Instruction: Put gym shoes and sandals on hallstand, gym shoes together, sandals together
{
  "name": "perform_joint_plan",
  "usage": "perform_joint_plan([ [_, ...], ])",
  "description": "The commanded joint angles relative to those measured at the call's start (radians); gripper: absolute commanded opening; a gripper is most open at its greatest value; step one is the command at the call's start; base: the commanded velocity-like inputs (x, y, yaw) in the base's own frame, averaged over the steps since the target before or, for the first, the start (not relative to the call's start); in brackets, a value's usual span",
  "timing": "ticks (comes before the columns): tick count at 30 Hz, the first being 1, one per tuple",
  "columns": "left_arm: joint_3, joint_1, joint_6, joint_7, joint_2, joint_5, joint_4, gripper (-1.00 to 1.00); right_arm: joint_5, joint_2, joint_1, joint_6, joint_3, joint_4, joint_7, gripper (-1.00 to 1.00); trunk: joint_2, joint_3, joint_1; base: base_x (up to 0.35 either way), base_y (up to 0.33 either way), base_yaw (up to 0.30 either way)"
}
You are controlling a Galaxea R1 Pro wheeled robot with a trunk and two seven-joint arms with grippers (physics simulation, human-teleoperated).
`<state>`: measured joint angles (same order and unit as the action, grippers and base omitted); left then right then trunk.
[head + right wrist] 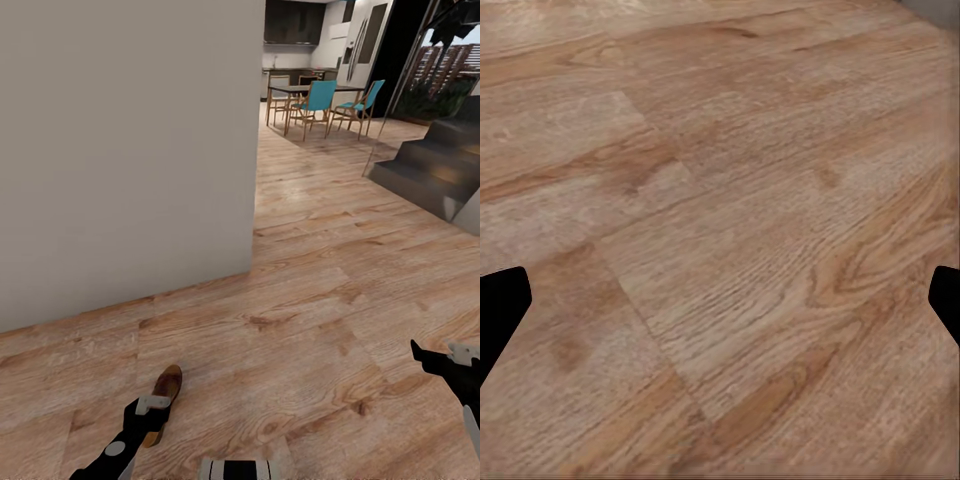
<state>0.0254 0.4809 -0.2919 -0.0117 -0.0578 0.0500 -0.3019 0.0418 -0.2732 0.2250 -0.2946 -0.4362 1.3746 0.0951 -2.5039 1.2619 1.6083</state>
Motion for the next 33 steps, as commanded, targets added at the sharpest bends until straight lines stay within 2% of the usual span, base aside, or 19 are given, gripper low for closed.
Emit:
perform_joint_plan([
  [1, 0.002, 0.001, -0.003, 0.001, 0.000, 0.005, 0.001, 1.00, 0.004, 0.000, 0.000, -0.006, -0.002, 0.001, 0.005, 1.00, -0.001, 0.005, 0.000, 0.000, 0.000, 0.000],
  [16, 0.001, 0.001, -0.003, 0.001, -0.002, 0.004, 0.000, 1.00, 0.006, 0.002, 0.000, -0.008, -0.005, 0.019, 0.004, 1.00, -0.004, 0.063, 0.007, 0.000, 0.000, 0.000],
  [27, -0.002, 0.001, -0.003, 0.002, -0.004, 0.005, 0.000, 1.00, 0.006, 0.003, 0.000, -0.009, -0.004, 0.037, 0.003, 1.00, -0.007, 0.116, 0.012, 0.000, 0.000, 0.000],
  [33, -0.002, 0.001, -0.003, 0.002, -0.006, 0.004, 0.000, 1.00, 0.006, 0.004, 0.000, -0.009, -0.004, 0.038, 0.004, 1.00, -0.007, 0.123, 0.012, 0.000, 0.000, 0.051],
])
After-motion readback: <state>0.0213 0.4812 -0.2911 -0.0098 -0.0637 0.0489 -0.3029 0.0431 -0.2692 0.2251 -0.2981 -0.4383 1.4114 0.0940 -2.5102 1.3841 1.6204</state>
